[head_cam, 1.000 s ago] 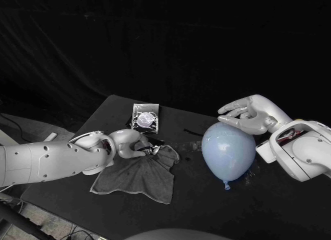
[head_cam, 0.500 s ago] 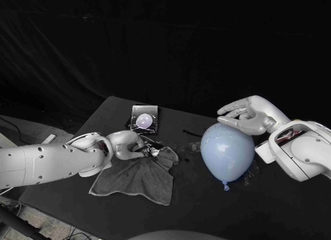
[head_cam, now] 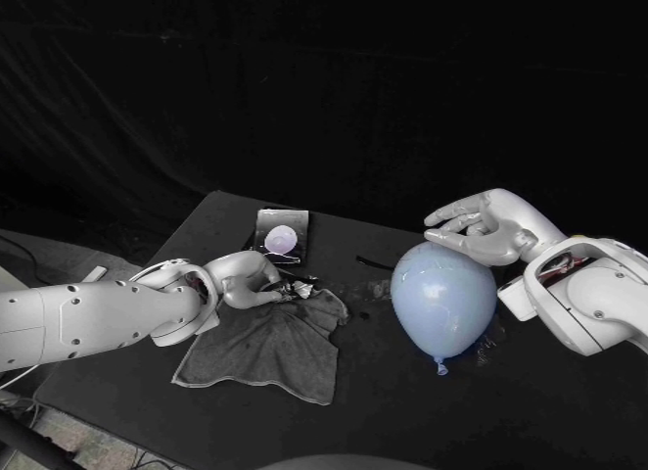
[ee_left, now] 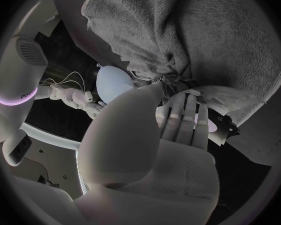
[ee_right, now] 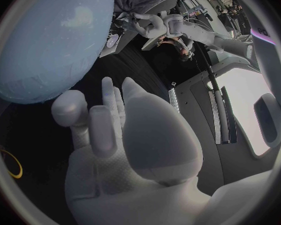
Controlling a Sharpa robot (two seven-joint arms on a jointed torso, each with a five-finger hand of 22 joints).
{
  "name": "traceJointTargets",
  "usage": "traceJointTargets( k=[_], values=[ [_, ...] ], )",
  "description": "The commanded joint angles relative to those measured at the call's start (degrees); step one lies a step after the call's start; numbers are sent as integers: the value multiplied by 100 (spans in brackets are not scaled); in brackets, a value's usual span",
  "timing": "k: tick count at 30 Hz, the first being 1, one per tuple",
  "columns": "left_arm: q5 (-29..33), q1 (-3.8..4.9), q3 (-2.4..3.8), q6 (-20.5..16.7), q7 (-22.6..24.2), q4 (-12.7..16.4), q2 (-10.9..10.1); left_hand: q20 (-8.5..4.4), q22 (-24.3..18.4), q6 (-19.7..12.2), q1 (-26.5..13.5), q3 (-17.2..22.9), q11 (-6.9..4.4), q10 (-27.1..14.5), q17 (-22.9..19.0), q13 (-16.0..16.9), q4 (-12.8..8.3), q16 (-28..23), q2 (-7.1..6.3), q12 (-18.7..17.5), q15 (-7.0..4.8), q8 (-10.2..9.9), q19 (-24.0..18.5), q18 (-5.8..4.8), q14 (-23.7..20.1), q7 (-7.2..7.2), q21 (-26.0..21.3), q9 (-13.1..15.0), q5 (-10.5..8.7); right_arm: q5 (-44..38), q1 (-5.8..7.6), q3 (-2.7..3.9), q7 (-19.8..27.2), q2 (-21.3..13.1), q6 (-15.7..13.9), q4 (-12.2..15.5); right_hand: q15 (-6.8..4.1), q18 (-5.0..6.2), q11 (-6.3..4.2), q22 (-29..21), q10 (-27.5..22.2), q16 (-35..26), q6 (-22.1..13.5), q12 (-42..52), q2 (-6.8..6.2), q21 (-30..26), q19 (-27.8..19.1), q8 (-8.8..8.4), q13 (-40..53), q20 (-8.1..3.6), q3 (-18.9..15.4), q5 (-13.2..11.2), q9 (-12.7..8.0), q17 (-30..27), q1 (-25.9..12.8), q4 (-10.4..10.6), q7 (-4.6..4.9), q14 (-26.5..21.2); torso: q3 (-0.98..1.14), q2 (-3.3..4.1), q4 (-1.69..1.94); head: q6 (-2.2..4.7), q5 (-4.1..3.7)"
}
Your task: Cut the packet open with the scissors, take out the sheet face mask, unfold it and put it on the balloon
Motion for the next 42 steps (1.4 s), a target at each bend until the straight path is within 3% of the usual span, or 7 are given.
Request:
traceJointTargets(
  k=[1, 8, 22, 27, 30, 32, 42],
  values=[
    [593, 45, 50, -138, 220, 64, -15, 1, -7, 36, 32, 89, -5, 43, -15, -9, -25, -40, -28, -24, -3, 71, 68, -95, 56, -86, 8, 323, 39, -17, 1, 4, 57, 0, 25, 3, 14, -2, -9, 1, 11, 1, -37, -18, 9, -14, -21, -4, 8, -1, 38, 12, -4, 6, -66, 10, 14, 196, -2, -2, -1, 36, -19],
    [1096, 204, 187, -123, 273, 302, -130, 6, -7, 8, 33, 194, -24, 61, -25, -12, -48, -57, -59, -34, -7, 119, 115, -92, 77, -53, 22, 370, 39, -18, 3, 7, 99, -15, -10, 8, 13, -1, -11, 6, 8, 3, -38, -19, 10, -12, -25, -3, 9, 0, 55, 6, -4, 7, -57, 3, 11, 195, -1, 0, 4, 168, -95],
    [1849, 1060, 231, -52, 271, 933, -364, 14, -11, -26, 15, 292, -52, 63, -36, -13, -72, -81, -96, -39, -12, 172, 143, -94, 89, 12, 27, 422, 39, -54, 136, 74, 132, -9, 69, -53, -26, -20, -68, 158, 235, 95, -19, 84, -54, 113, 21, 21, 96, -20, 147, -27, 9, 134, -17, -13, -25, 223, 5, -12, -11, 518, -284],
    [1989, 1231, 253, 17, 304, 917, -72, 16, -14, -48, 8, 329, -63, 58, -42, -14, -84, -93, -107, -41, -15, 191, 145, -97, 86, 41, 25, 442, 39, -369, 347, 88, 40, 100, 509, -195, -206, -63, -280, 426, 1006, 270, 97, 831, -219, 332, 114, 88, 750, -163, 114, -102, 48, 422, -96, -30, -189, 275, 2, -5, -18, 731, -446],
    [2015, 1263, 269, 53, 316, 796, 148, 17, -14, -57, 6, 342, -67, 56, -44, -14, -89, -98, -110, -41, -17, 197, 152, -98, 87, 54, 27, 449, 39, -521, 463, 90, -26, 177, 697, -287, -250, -104, -345, 628, 774, 339, 139, 1806, -229, 483, 180, 114, 1859, -215, 39, -204, 91, 505, -251, -40, -229, 293, 5, -3, -7, 823, -520],
    [2027, 1279, 278, 87, 322, 655, 349, 18, -15, -67, 3, 354, -72, 55, -46, -14, -94, -102, -113, -41, -18, 204, 157, -99, 86, 66, 27, 456, 39, -625, 552, 92, -75, 253, 807, -374, -247, -147, -385, 829, 351, 465, 124, 4123, -189, 617, 251, 155, 4361, -177, -17, -204, 206, 690, -321, -69, -188, 329, 7, -1, -11, 876, -576],
    [1963, 1302, 296, 222, 383, -132, 1281, 23, -18, -120, -10, 407, -87, 44, -60, -15, -118, -125, -123, -43, -24, 231, 171, -109, 61, 120, 28, 487, 39, -1390, 819, 97, -368, 665, 1136, -656, -141, -275, -230, 1531, 1351, 957, 10, 7677, -95, 1209, 651, 203, 7739, -134, -201, -243, 407, 1858, -657, -14, -177, 527, 5, 8, -26, 991, -788]
  ],
)
